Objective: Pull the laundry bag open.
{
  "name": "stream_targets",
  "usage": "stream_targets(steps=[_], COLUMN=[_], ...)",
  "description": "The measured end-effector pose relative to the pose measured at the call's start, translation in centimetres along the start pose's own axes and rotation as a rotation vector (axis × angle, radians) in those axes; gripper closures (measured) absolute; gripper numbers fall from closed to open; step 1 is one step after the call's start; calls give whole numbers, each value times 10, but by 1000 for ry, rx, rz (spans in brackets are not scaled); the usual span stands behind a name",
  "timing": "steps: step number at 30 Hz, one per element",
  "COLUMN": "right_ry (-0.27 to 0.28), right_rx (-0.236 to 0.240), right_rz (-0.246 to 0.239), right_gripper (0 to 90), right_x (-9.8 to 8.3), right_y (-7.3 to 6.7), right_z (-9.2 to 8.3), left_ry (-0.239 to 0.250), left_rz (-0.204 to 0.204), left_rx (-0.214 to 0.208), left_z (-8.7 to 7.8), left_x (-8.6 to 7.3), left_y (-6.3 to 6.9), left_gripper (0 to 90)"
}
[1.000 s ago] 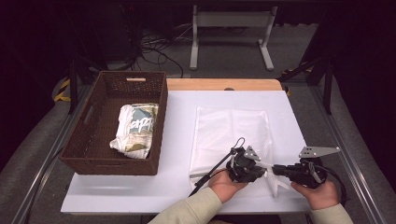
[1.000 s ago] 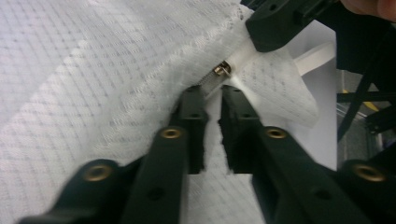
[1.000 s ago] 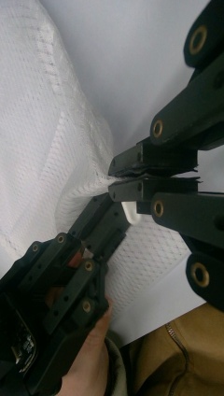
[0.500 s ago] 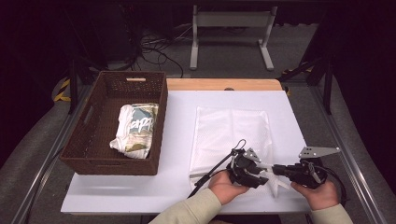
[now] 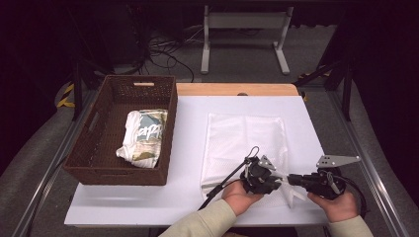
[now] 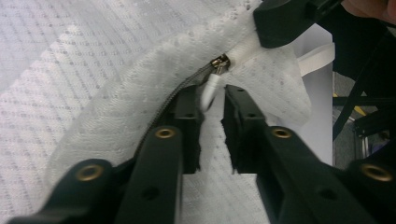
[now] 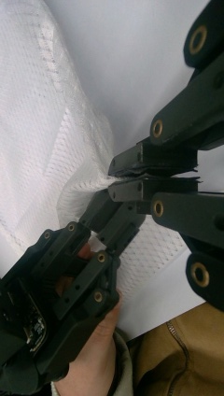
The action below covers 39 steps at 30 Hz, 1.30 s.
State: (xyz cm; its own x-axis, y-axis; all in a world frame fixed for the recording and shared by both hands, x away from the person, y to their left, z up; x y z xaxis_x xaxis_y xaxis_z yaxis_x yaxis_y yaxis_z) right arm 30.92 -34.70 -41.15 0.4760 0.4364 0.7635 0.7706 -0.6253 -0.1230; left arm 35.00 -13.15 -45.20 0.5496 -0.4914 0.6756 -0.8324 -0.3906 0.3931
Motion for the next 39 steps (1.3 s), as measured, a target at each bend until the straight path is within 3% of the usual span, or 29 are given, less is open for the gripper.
stream_targets(steps=[4,16,26,39], right_ry=[5,-4,-13,-26], right_rx=[-1,-5,-20,-45], right_rz=[-2,1,16,30], right_gripper=[864,864,865,866], right_x=[0,-2,-5,-8], right_y=[1,3,6,10], right_z=[-1,-1,-2,-3], left_ry=[-11,-24,-51,-89], left_rz=[24,71,72,68], left_rx=[-8,12,18,18], left_z=[0,-4,-10,-31], left_x=[-1,-2,-3,-9], left_y=[3,6,4,-4], left_gripper=[852,868,870,870])
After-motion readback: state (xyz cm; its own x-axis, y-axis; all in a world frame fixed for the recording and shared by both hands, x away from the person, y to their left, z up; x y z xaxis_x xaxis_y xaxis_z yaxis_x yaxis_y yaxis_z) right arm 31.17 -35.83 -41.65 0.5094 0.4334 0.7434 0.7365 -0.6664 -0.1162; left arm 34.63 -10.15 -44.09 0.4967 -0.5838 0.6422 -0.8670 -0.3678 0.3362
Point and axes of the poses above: each handheld gripper's, and its own axes: z roughly forward along the jaws, x roughly out of its top, y roughly to its right, the point moved 1 cm from there along z, roughly forward along the jaws, and after that the axes turned 9 degrees about -z, right-handed, at the moved point
